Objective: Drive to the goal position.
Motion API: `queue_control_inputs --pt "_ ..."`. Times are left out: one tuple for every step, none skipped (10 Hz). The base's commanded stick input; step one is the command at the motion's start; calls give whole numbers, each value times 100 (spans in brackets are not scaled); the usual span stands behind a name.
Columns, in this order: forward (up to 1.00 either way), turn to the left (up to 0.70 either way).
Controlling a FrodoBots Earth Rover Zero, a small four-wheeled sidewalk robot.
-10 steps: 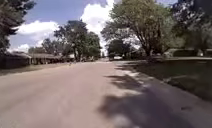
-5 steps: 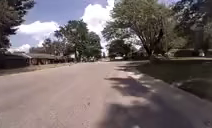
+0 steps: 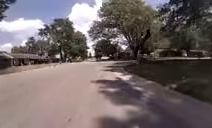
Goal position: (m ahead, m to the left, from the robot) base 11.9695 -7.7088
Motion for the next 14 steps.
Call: queue_control_inputs --pt "70 0" --pt "70 0" --pt "70 0" --pt "70 0" --pt "70 0" --pt "70 0" --pt "70 0" --pt "70 0" --pt "70 0" --pt "70 0" --pt "70 0" --pt "70 0" --pt "70 0" --pt "70 0"
